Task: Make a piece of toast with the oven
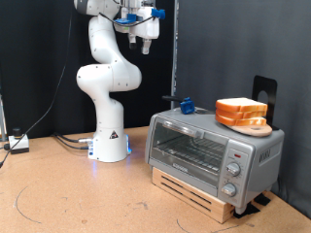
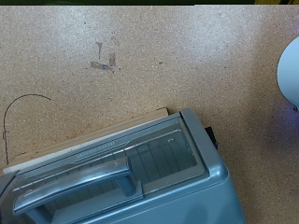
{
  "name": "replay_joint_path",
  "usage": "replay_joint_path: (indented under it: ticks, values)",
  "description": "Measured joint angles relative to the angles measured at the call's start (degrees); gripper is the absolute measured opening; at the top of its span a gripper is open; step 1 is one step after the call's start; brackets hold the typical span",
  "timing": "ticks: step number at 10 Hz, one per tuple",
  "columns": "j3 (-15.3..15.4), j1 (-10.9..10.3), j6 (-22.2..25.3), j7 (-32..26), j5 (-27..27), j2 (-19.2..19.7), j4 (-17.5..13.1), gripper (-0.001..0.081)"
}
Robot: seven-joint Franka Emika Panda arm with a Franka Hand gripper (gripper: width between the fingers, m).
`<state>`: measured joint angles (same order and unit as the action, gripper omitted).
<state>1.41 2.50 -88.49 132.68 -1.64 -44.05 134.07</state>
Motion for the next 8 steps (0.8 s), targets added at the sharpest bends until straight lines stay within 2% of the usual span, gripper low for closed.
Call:
replay_joint_path:
  ticks: [1, 4, 6, 7, 8]
  values:
    - [-0.1, -0.4, 0.0, -3.7, -0.5, 0.0, 0.0, 0.0807]
    - [-0.2, -5.0, 1.6, -21.1, -0.6, -1.0, -0.9, 0.0807]
    - [-1.3, -7.2, 0.6, -32.5, 1.0, -1.7, -0.6, 0.0807]
    - [-1.1, -6.8, 0.6, -30.3, 0.8, -1.6, -0.6, 0.0807]
    - [-1.8, -7.7, 0.6, -35.6, -0.3, -1.8, -0.5, 0.0807]
